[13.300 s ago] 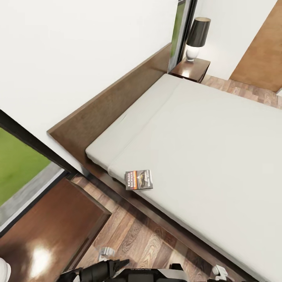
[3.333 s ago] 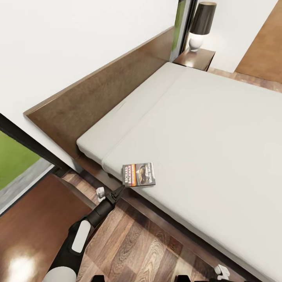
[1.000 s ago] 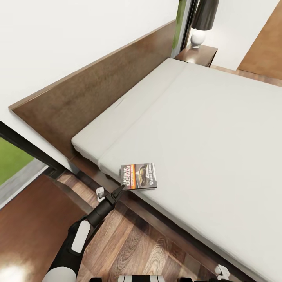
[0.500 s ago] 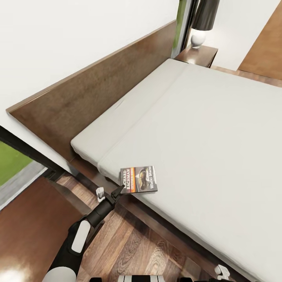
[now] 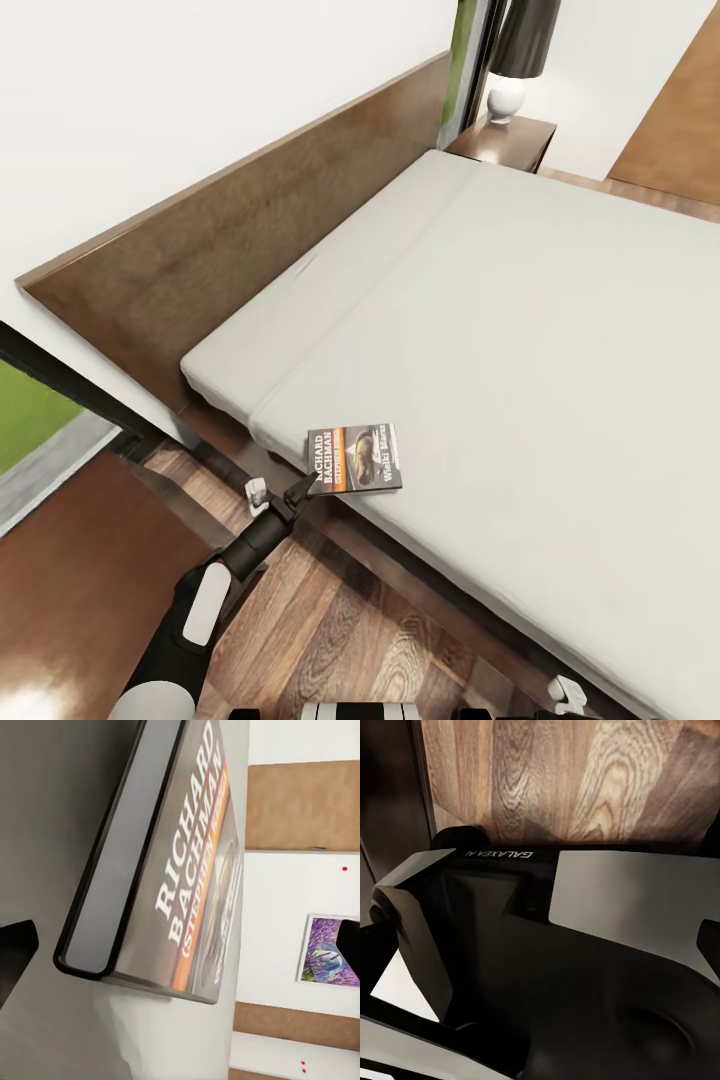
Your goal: In the bedroom, move the book from the bed onto either nightstand, and place the two sandals side by side next to the bed.
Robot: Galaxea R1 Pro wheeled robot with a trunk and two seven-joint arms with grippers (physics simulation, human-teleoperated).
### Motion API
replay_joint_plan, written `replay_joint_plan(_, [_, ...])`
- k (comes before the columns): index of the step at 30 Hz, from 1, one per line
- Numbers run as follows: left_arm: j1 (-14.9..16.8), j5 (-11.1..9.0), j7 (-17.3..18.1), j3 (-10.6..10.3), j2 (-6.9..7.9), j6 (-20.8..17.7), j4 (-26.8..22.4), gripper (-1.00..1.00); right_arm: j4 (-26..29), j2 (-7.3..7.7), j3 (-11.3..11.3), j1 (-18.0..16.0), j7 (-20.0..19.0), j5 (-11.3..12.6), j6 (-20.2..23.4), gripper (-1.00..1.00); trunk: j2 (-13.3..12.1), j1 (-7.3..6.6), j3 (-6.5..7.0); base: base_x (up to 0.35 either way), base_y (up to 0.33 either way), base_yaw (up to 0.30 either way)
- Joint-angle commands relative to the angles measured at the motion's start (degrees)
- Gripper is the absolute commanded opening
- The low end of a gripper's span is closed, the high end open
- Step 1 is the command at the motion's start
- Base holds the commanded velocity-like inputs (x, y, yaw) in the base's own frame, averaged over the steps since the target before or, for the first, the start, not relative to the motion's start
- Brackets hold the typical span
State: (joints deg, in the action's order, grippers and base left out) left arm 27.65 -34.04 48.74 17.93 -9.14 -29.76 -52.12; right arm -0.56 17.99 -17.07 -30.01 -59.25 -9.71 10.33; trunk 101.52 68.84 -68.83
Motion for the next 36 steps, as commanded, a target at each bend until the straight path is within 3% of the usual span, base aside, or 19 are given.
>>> replay_joint_plan(1, [0.03,-0.15,0.13,0.17,-0.05,-0.46,0.0,1.0,-0.06,0.02,-0.51,-0.04,-0.17,-0.4,0.39,1.0,0.02,0.0,-0.03,0.0,0.0,0.0])
replay_joint_plan(10, [0.03,-0.15,0.14,0.17,-0.04,-0.47,-0.02,1.0,-0.06,0.02,-0.51,-0.04,-0.17,-0.4,0.39,1.0,0.02,0.0,-0.03,0.0,0.0,0.0])
replay_joint_plan(11, [0.03,-0.15,0.17,0.17,-0.02,-0.47,-0.01,-1.0,-0.06,0.02,-0.51,-0.04,-0.17,-0.4,0.39,1.0,0.02,0.0,-0.03,0.0,0.0,0.0])
replay_joint_plan(36, [0.03,-0.15,0.2,0.11,-0.06,-0.47,-0.07,-1.0,-0.06,0.02,-0.51,-0.04,-0.17,-0.4,0.39,1.0,-0.39,-0.22,0.15,0.0,0.0,0.0])
